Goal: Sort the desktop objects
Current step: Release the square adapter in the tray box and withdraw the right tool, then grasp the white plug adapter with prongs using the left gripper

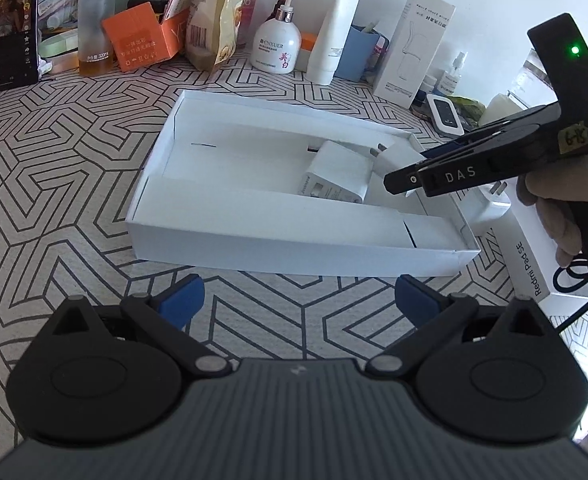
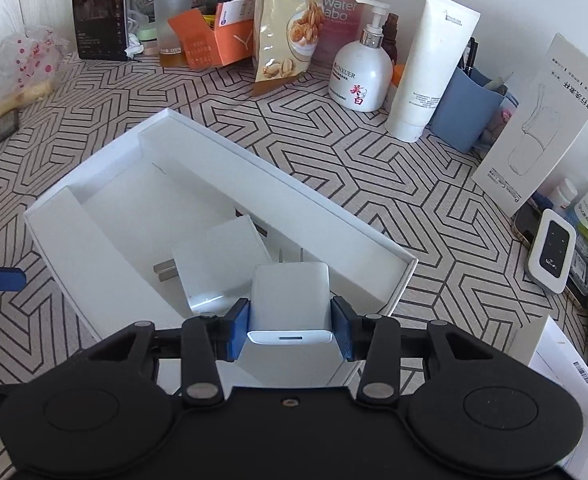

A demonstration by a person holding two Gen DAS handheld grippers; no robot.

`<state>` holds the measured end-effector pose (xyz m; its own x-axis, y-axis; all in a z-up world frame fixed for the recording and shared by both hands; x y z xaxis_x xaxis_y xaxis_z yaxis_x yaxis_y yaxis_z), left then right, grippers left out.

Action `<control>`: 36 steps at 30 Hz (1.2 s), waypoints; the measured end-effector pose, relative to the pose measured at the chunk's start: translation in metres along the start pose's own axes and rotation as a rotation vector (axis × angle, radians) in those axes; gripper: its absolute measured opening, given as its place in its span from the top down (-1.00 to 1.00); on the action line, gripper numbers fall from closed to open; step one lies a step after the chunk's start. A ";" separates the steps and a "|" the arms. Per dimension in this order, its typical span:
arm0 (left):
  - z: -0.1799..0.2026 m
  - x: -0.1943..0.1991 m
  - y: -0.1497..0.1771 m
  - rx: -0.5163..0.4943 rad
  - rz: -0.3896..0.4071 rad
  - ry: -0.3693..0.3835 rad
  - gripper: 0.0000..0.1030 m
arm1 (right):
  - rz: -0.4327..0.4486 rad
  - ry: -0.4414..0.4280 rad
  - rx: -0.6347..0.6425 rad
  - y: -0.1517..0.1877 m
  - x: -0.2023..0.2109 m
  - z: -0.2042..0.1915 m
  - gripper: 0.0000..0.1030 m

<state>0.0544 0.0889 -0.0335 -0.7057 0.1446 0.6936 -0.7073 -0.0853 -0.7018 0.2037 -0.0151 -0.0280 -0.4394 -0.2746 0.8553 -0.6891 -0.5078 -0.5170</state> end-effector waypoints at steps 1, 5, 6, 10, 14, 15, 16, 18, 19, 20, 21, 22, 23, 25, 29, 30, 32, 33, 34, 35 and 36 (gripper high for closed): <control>0.000 -0.002 0.000 0.001 -0.005 0.000 -1.00 | -0.011 0.002 -0.003 0.001 -0.001 0.001 0.06; 0.000 -0.005 0.002 -0.001 -0.023 -0.005 -1.00 | 0.007 -0.027 -0.040 0.006 0.002 0.004 0.04; 0.000 -0.004 0.002 -0.001 -0.022 -0.007 -1.00 | 0.028 -0.034 -0.058 0.007 0.008 0.005 -0.03; 0.004 -0.002 -0.001 -0.009 -0.014 -0.010 -1.00 | 0.118 -0.038 -0.088 0.021 0.037 0.007 -0.23; 0.013 -0.001 -0.003 -0.034 -0.009 -0.002 -1.00 | 0.232 -0.010 -0.093 0.047 0.073 0.007 -0.29; 0.017 -0.002 -0.004 -0.042 -0.013 -0.002 -1.00 | 0.260 -0.004 -0.095 0.054 0.082 0.007 -0.39; 0.021 -0.005 -0.005 -0.050 -0.018 -0.001 -1.00 | 0.289 0.003 -0.096 0.060 0.091 0.007 -0.42; 0.033 -0.010 -0.010 -0.063 -0.029 0.011 -1.00 | 0.345 0.017 -0.099 0.073 0.109 0.007 -0.46; 0.040 -0.012 -0.013 -0.064 -0.033 0.033 -1.00 | 0.374 0.024 -0.100 0.080 0.118 0.007 -0.46; 0.047 -0.013 -0.015 -0.065 -0.034 0.060 -1.00 | 0.402 0.031 -0.102 0.086 0.127 0.007 -0.46; 0.054 -0.014 -0.017 -0.066 -0.031 0.093 -1.00 | 0.431 0.038 -0.103 0.093 0.136 0.007 -0.46; 0.062 -0.013 -0.018 -0.074 -0.027 0.113 -1.00 | 0.459 0.045 -0.105 0.099 0.145 0.007 -0.46; 0.070 -0.013 -0.019 -0.091 -0.019 0.126 -1.00 | 0.487 0.052 -0.106 0.106 0.154 0.007 -0.46; 0.088 -0.013 -0.020 -0.169 0.010 0.113 -1.00 | 0.543 0.063 -0.117 0.115 0.169 0.011 -0.46; 0.121 -0.024 -0.037 -0.315 0.042 0.082 -1.00 | 0.668 -0.060 -0.312 0.153 0.179 0.040 -0.46; 0.130 -0.030 -0.044 -0.338 0.055 0.085 -1.00 | 0.709 -0.115 -0.400 0.166 0.178 0.048 -0.46; 0.149 -0.047 -0.054 -0.396 0.067 0.037 -1.00 | 0.772 -0.213 -0.554 0.188 0.170 0.061 -0.46; 0.159 -0.058 -0.057 -0.442 0.061 -0.008 -1.00 | 0.787 -0.239 -0.607 0.195 0.165 0.065 -0.46; 0.171 -0.068 -0.059 -0.514 0.041 -0.048 -1.00 | 0.794 -0.252 -0.653 0.201 0.159 0.069 -0.46; 0.181 -0.075 -0.058 -0.581 0.028 -0.050 -1.00 | 0.788 -0.244 -0.681 0.204 0.154 0.071 -0.46; 0.189 -0.081 -0.058 -0.638 0.012 -0.044 -1.00 | 0.769 -0.214 -0.689 0.205 0.148 0.071 -0.46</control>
<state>0.1442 -0.1041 -0.0182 -0.7243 0.1052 0.6814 -0.5445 0.5191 -0.6588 0.0384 -0.2182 -0.0046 -0.8326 -0.4980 0.2425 -0.4760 0.4193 -0.7731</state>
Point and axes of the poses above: each gripper's, at about its wrist camera, not at the fingertips, and x roughly against the way its jaws point, z to its right, y to its underside, the point moved 2 cm from there along -x, roughly the way its jaws point, and after that the axes turned 9 degrees about -x, right-handed, at the moved point
